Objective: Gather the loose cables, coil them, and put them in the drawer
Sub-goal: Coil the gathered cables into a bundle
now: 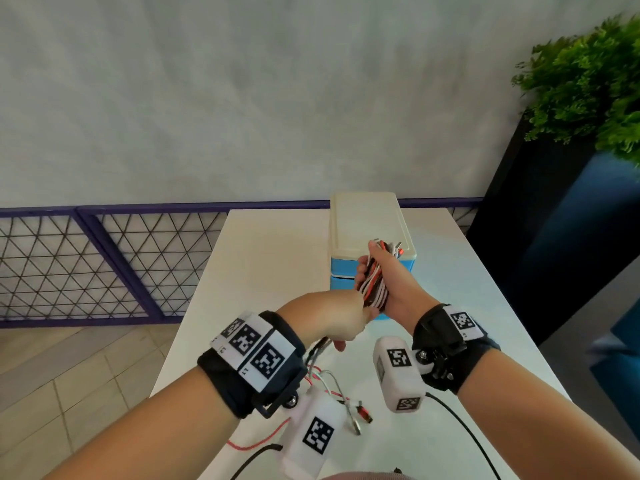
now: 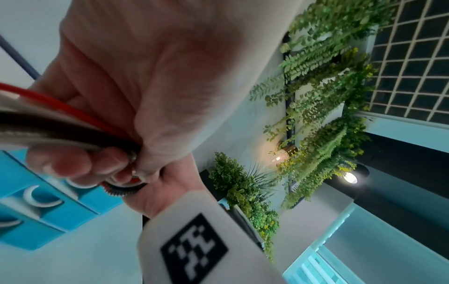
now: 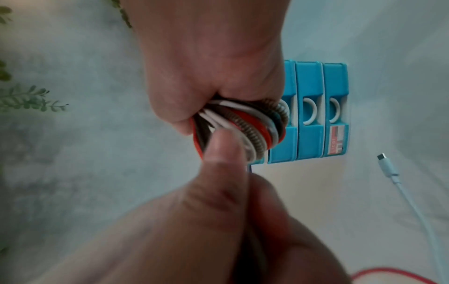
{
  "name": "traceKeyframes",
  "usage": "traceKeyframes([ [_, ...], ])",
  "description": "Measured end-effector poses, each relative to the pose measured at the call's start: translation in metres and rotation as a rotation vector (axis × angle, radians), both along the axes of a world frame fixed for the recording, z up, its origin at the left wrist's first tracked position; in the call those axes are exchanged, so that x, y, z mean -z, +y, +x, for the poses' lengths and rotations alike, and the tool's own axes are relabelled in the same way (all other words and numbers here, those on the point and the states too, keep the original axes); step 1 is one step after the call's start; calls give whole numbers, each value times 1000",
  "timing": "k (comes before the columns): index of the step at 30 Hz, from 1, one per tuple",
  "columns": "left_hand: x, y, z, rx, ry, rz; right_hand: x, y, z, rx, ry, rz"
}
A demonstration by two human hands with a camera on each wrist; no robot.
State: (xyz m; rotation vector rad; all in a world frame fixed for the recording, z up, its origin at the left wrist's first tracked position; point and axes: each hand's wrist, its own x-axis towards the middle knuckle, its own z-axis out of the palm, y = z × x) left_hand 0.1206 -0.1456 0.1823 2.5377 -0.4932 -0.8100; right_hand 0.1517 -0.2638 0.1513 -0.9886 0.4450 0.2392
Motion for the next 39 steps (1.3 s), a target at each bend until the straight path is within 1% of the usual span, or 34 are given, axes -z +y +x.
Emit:
traceKeyframes([
  [2,3,5,-4,57,85,-42,-1,1,0,31,-20,85],
  [4,6,10,-6,88,121,-98,-3,4,-1,54,-52,215],
  [7,12,19,-9,150,66,-158,-11,9,-5,67,-98,348],
  [9,14,24,-14,149,11,-237,-18,13,-8,46,-129,396],
  [11,22,29,-18,132,-17,-381,-23,16,-7,15,-135,407],
  [13,41,37,-20,108,1,-495,-29,16,-3,6,-110,440],
  [15,63,46,-21,29,79,-548,-34,13,1,13,-114,445],
  [17,76,53,-20,-57,166,-626,-37,8,4,36,-139,390],
  [20,80,60,-12,-85,228,-708,-34,3,7,109,-168,322],
  [24,71,69,-3,-127,307,-824,-28,-8,11,251,-199,292],
  [27,67,76,1,-189,371,-801,-24,-20,13,313,-201,237],
  [30,70,76,2,-150,424,-756,-20,-27,13,323,-186,112],
  [32,70,73,2,-137,464,-700,-19,-29,13,307,-182,37],
  [34,69,73,2,-134,514,-640,-18,-30,12,260,-190,1],
  [35,66,73,2,-122,513,-601,-19,-29,12,234,-195,-10],
  [37,69,71,7,-95,381,-504,-19,-27,9,193,-202,-33],
  [38,71,69,9,-89,297,-481,-19,-23,8,173,-207,-42],
  [39,70,65,11,-80,239,-495,-20,-19,6,153,-212,-45],
])
